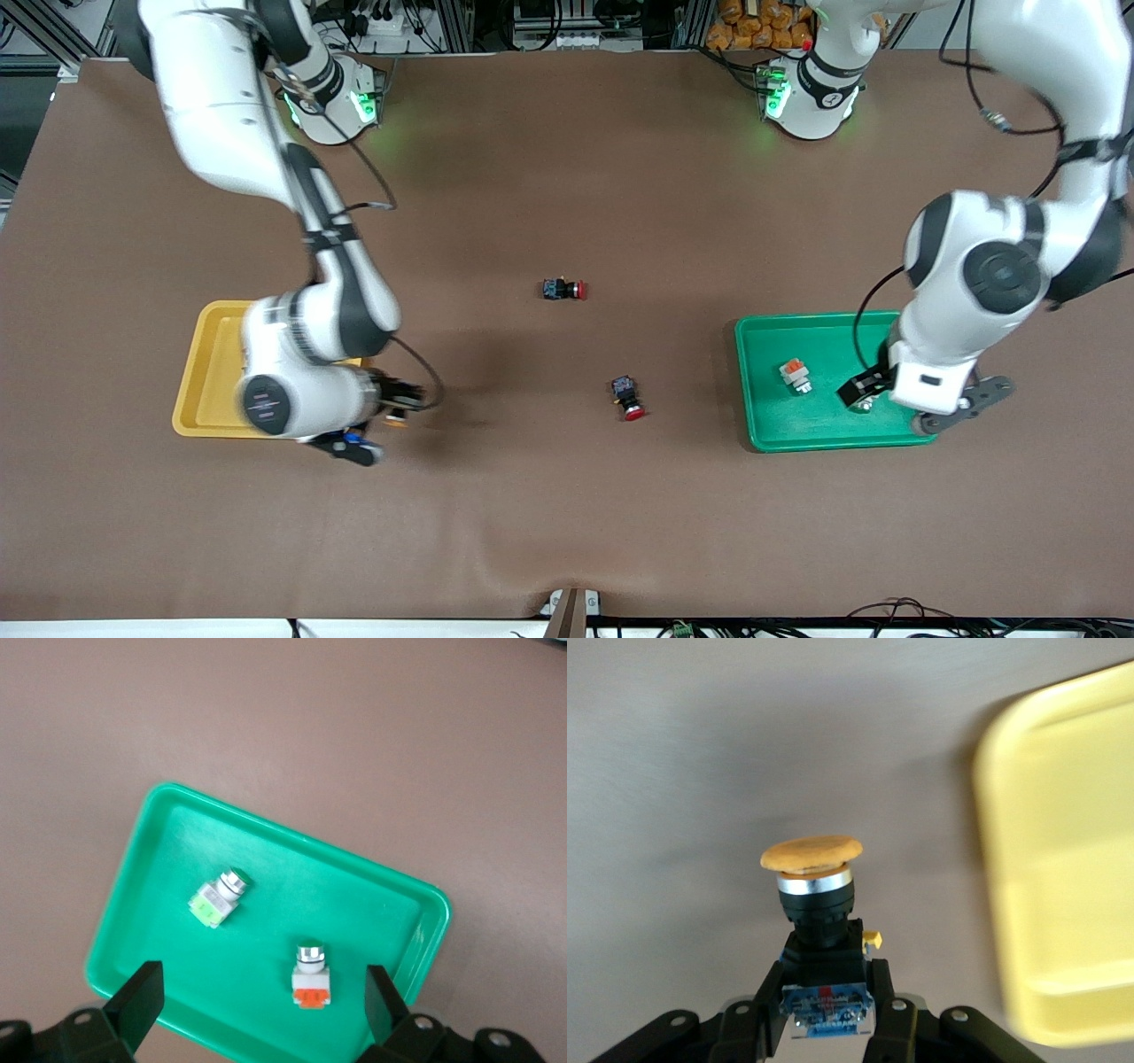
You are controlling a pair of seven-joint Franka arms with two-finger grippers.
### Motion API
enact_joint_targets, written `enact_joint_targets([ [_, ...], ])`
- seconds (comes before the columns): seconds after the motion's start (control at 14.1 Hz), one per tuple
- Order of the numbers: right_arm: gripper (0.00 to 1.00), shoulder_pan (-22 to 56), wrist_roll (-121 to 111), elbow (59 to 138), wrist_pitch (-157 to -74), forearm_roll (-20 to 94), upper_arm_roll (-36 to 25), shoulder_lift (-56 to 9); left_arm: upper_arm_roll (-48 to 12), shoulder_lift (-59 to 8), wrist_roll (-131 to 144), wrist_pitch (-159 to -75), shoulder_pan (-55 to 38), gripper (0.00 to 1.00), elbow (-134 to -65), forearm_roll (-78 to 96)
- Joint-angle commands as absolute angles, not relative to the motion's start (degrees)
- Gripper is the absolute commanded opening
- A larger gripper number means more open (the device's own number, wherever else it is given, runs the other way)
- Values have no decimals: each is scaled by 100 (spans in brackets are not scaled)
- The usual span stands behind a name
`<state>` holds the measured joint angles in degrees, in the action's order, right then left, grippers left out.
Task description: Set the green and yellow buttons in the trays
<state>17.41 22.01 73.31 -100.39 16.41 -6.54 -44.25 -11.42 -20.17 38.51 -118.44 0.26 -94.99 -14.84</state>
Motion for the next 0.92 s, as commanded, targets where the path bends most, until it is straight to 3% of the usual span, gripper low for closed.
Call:
enact_joint_targets([
  [0.0,0,1565,1287,7751,-9818,1564,-991,-4228,-1204,-1698,3061,-11243,79,100,-9176,-1301],
  [0.28,3,1179,-324,8226,-9975,1582,-1336,-4297,-1195,-1170,2129,-10584,334,100,-9070,-608],
  [0.35,77,1152,-325,8244,-9993,1591,-1336,-4307,-1195,-1030,2031,-10425,351,100,-9070,-598],
  [0.43,100,1177,-290,8235,-9958,1643,-1336,-4307,-1187,-924,1926,-10311,352,100,-9070,-589],
  [0.85,100,1441,-290,7482,-10019,1679,-1125,-4298,-888,-45,687,-9247,255,100,-9211,-283],
])
